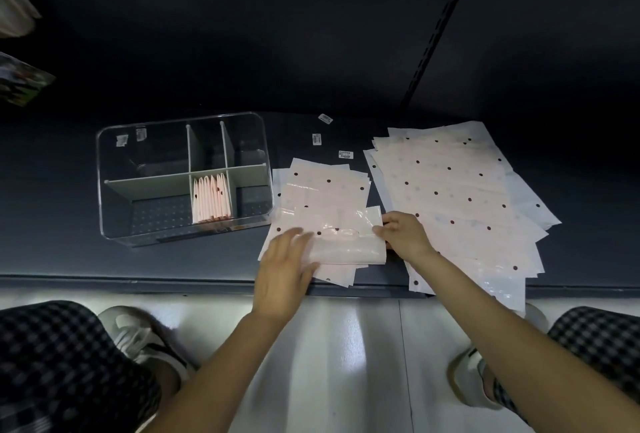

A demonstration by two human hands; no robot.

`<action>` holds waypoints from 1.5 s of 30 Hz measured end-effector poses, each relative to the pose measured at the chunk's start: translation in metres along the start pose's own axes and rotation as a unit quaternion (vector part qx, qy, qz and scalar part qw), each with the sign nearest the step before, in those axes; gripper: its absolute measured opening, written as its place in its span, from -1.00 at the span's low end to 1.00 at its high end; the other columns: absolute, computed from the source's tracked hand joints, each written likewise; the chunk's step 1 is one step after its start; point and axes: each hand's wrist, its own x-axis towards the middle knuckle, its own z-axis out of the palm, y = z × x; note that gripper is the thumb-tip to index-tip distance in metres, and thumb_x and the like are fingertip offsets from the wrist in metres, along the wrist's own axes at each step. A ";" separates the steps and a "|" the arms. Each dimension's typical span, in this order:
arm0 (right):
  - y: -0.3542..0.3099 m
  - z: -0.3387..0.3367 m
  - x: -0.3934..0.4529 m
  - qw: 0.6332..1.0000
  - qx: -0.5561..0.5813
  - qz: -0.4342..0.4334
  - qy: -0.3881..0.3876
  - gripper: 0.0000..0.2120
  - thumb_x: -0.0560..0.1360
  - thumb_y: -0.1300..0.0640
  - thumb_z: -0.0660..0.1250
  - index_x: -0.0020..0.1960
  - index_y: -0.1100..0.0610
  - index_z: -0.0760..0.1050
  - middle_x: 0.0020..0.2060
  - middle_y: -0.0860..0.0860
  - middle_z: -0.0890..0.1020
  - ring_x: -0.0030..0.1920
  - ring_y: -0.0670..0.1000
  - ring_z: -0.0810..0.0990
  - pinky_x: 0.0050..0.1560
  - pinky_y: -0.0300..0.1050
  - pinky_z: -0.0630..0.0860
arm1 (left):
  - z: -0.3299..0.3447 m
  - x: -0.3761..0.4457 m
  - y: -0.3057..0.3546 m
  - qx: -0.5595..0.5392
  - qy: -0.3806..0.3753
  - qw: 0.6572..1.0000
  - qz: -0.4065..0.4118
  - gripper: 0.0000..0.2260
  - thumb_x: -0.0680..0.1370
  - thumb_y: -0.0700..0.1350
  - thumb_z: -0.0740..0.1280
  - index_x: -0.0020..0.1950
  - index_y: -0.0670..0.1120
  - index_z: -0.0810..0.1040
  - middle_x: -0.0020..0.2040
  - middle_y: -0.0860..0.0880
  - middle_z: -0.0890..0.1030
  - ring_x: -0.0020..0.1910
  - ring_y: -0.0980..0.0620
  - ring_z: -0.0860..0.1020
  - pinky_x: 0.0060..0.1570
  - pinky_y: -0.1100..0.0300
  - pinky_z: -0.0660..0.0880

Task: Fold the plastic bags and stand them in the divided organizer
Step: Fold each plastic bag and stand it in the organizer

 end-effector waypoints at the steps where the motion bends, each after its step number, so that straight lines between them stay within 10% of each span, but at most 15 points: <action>1: -0.002 0.003 0.000 1.000 -0.025 -0.002 0.013 -0.83 0.48 0.25 0.35 0.06 0.26 0.56 -0.02 0.20 0.64 0.04 0.18 0.60 0.16 0.13 0.51 | 0.001 -0.003 0.002 0.018 -0.016 0.999 0.031 -0.62 0.47 -0.13 0.43 0.27 -0.11 0.50 0.29 -0.09 0.49 0.25 -0.11 0.46 0.16 0.03 0.49; 7: 0.000 0.014 -0.006 0.997 -0.036 -0.003 0.061 -0.79 0.46 0.22 0.36 0.09 0.20 0.53 -0.04 0.14 0.65 -0.02 0.05 0.56 0.03 -0.15 0.44 | 0.014 -0.020 0.003 0.131 -0.091 0.976 0.149 -0.50 0.44 -0.04 0.47 0.31 -0.22 0.50 0.32 -0.15 0.50 0.30 -0.13 0.47 0.26 -0.08 0.43; 14: 0.003 0.016 -0.012 0.994 0.021 -0.002 0.111 -0.75 0.48 0.18 0.36 0.14 0.21 0.50 -0.08 0.08 0.58 0.00 0.11 0.58 0.14 -0.04 0.48 | 0.026 -0.030 -0.008 0.196 -0.197 0.953 0.123 -0.38 0.62 0.19 -0.02 0.50 -0.12 -0.23 0.51 -0.05 -0.23 0.49 0.00 -0.27 0.42 0.09 -0.37; 20: 0.017 0.039 -0.061 0.915 -0.243 -0.297 0.126 -0.74 0.58 0.17 0.19 0.22 0.18 0.49 0.17 0.08 0.56 0.14 0.05 0.48 0.18 -0.14 0.40 | 0.032 -0.034 -0.010 0.222 -0.208 0.948 0.098 -0.34 0.61 0.24 -0.07 0.46 -0.10 -0.34 0.48 -0.10 -0.34 0.50 -0.08 -0.28 0.46 0.07 -0.34; 22: 0.027 0.053 -0.072 0.846 -0.373 -0.380 0.030 -0.60 0.60 0.06 0.15 0.39 0.19 0.37 0.40 0.08 0.40 0.41 0.09 0.34 0.47 0.00 0.13 | 0.031 -0.032 -0.007 0.218 -0.192 0.952 0.098 -0.32 0.60 0.23 0.03 0.51 -0.12 -0.18 0.50 -0.17 -0.23 0.52 -0.17 -0.17 0.46 0.00 -0.27; 26: 0.047 0.065 -0.073 0.800 -0.496 -0.331 -0.064 -0.39 0.62 -0.16 -0.08 0.54 0.13 -0.12 0.52 -0.02 -0.14 0.53 -0.01 -0.19 0.44 -0.08 -0.42 | 0.027 -0.033 -0.007 0.225 -0.190 0.952 0.086 -0.35 0.59 0.27 -0.03 0.50 -0.03 -0.23 0.50 -0.22 -0.24 0.49 -0.19 -0.25 0.41 0.00 -0.37; 33: 0.078 0.019 -0.075 0.786 -0.535 -0.305 -0.047 -0.39 0.62 -0.18 -0.11 0.53 0.12 -0.18 0.50 -0.02 -0.17 0.51 -0.04 -0.22 0.48 -0.06 -0.33 | 0.008 -0.032 -0.031 0.243 -0.182 0.948 0.100 -0.44 0.61 0.24 -0.09 0.55 0.04 -0.08 0.56 -0.09 -0.10 0.54 -0.03 -0.09 0.49 0.02 -0.23; 36: 0.064 0.013 -0.077 0.805 -0.485 -0.342 0.005 -0.49 0.59 -0.04 0.20 0.45 0.17 0.28 0.45 0.04 0.27 0.47 0.04 0.24 0.51 0.03 0.04 | -0.003 -0.029 -0.028 0.173 -0.133 0.971 0.093 -0.57 0.59 0.13 0.19 0.44 0.03 0.36 0.48 -0.10 0.28 0.47 -0.07 0.25 0.48 -0.05 0.00; 39: 0.048 0.017 -0.070 0.843 -0.394 -0.359 0.077 -0.73 0.39 0.19 0.49 0.07 0.23 0.63 0.06 0.11 0.66 0.09 0.14 0.63 0.14 0.06 0.52 | -0.003 -0.023 -0.024 0.146 -0.091 0.982 0.076 -0.68 0.51 0.04 0.37 0.24 -0.02 0.58 0.32 -0.13 0.50 0.31 -0.13 0.45 0.39 -0.11 0.23; 45: 0.035 0.018 -0.056 0.838 -0.385 -0.381 0.070 -0.88 0.32 0.28 0.52 -0.16 0.22 0.63 -0.18 0.08 0.66 -0.20 0.14 0.63 -0.16 -0.09 0.57 | 0.001 -0.016 -0.023 0.113 -0.084 0.989 0.051 -0.74 0.48 0.03 0.40 0.13 -0.03 0.61 0.21 -0.14 0.54 0.19 -0.18 0.47 0.27 -0.04 0.36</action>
